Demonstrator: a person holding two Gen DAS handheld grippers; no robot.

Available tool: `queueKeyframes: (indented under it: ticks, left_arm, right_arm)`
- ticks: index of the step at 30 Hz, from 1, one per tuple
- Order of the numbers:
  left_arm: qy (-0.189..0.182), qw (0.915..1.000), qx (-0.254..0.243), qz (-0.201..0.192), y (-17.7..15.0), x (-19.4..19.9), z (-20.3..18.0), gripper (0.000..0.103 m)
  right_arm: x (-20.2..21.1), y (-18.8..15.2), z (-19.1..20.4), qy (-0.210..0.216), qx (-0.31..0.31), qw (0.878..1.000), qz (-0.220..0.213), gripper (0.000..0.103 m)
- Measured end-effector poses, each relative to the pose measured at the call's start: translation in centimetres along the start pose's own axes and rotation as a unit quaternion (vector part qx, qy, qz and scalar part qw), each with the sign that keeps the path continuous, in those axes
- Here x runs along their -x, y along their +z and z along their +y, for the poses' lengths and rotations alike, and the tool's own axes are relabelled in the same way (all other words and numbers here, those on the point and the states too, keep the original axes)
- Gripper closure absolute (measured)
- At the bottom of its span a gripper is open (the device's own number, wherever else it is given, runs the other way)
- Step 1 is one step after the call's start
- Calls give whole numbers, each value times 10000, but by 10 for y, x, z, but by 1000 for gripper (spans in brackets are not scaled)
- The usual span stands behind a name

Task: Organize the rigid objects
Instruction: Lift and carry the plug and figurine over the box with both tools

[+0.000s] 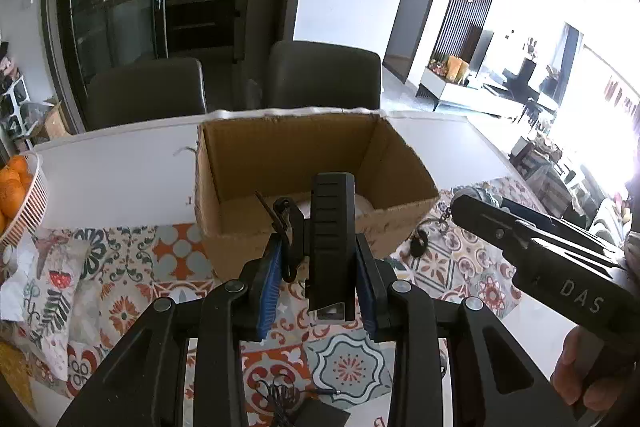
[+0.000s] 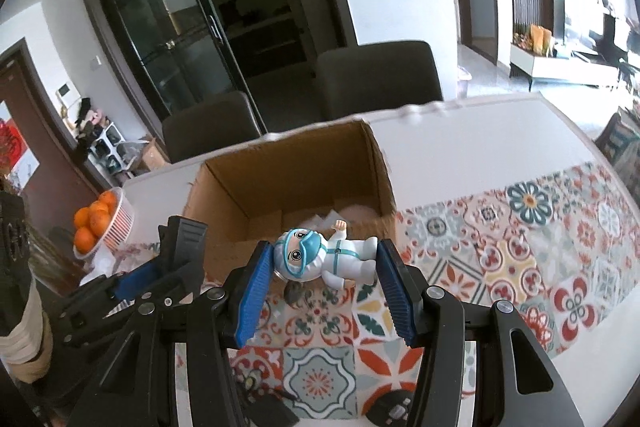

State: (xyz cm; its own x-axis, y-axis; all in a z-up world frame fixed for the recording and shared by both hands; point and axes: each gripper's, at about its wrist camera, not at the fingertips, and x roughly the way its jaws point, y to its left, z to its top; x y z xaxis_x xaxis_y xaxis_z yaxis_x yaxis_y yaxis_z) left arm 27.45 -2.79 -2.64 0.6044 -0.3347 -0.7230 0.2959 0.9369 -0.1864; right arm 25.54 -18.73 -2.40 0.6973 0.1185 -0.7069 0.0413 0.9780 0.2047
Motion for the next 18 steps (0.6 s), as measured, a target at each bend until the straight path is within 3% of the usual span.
queueKeyframes:
  ticks: [18]
  left_arm:
    - [159,9998,-82,-41,46,-5,15,70]
  right_arm:
    - [-7,51,23,209,353,9990,-174,49]
